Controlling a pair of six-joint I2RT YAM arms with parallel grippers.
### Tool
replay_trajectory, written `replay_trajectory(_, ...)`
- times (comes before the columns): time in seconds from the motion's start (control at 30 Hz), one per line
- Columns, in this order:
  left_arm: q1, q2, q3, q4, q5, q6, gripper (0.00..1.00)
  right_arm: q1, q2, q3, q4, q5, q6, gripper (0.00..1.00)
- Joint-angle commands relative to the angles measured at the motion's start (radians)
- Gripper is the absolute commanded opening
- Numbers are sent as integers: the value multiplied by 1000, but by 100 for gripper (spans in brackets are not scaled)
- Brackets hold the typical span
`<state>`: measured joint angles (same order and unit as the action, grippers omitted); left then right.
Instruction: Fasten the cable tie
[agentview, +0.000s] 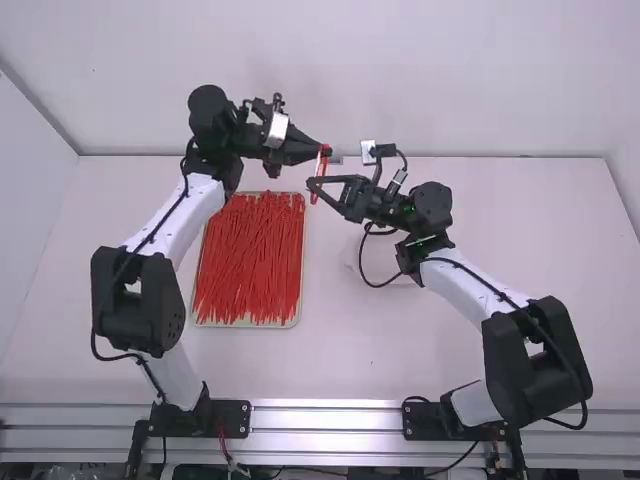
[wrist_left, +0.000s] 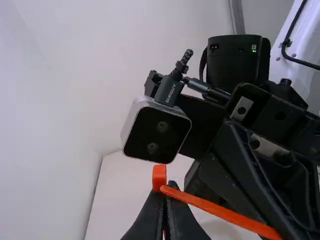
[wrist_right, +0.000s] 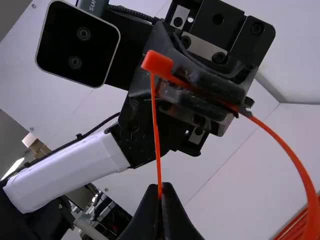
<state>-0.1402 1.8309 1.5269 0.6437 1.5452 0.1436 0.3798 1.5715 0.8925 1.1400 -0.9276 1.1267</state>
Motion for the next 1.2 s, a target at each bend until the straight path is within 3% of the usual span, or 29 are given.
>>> replay_trajectory(0.0,10,2,22,11,21,10,2,-2,5,-8,0,5,3,0)
replay_trajectory(1.17,18,2,22,26,21,7,2,-2,5,-8,4,-14,26,0)
